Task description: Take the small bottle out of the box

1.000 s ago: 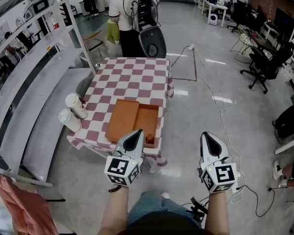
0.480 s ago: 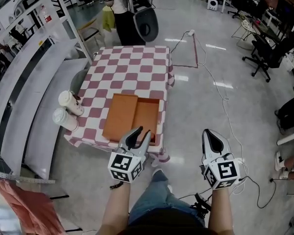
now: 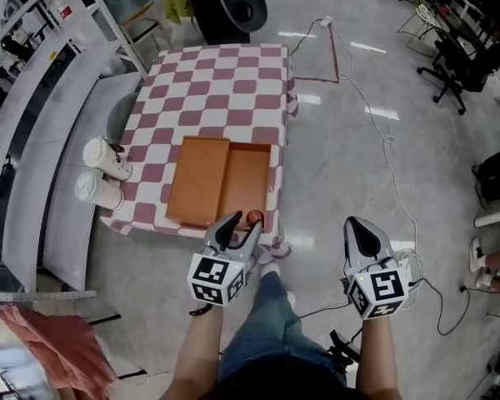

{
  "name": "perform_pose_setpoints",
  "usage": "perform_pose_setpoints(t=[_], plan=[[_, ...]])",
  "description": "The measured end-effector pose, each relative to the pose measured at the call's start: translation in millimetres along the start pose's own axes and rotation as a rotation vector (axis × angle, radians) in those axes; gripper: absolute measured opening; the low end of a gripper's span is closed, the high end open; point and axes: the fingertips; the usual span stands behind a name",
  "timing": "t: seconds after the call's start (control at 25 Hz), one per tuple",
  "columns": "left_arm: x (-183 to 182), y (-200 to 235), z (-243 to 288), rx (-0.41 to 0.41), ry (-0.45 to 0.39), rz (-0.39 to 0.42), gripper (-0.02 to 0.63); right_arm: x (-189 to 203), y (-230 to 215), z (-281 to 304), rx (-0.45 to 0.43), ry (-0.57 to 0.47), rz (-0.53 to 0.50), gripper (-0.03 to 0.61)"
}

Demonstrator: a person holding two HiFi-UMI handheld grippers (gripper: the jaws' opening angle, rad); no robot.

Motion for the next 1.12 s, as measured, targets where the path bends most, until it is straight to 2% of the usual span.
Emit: perform_pose_setpoints(t=[0.12,0.56,0.64,0.68,0.76,1.12], plan=[[12.3,1.7,5.9,-0.008,0.035,0.013,0.195,11.6,-2.3,3.6,0.006,0.021,0.014,0.000],[33.7,-0.3,28.9,-0.054,0.105,0.090,0.195,44.8,-9.8,-0.4,0.018,0.078,0.063,0.000],[33.1,4.1,29.6,-0.079,0.104,0.111,0.188,46.1,-11.5,-0.1,0.020,0.079,0.064,0.000],[32.9,6.7,29.6,-0.091,0.103,0.129,0.153,45.8,-12.3,0.2,0.021,0.078,0.062,0.000],[33.1,9.5,29.8,-0.097,0.101,0.157,0.145,44.8,-13.9,1.0,0.022,0.077,0.059,0.000],[22.7,13.6,24.0,-0.110,0.095,0.152,0.144,33.4,-17.0,-2.7,0.027,0.062,0.060,0.000]])
Point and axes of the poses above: the fingertips, and each gripper's own axes: z forward along the fingers, y to its left, x out of its underside, and after that the axes turned 2 degrees about x, right-handed
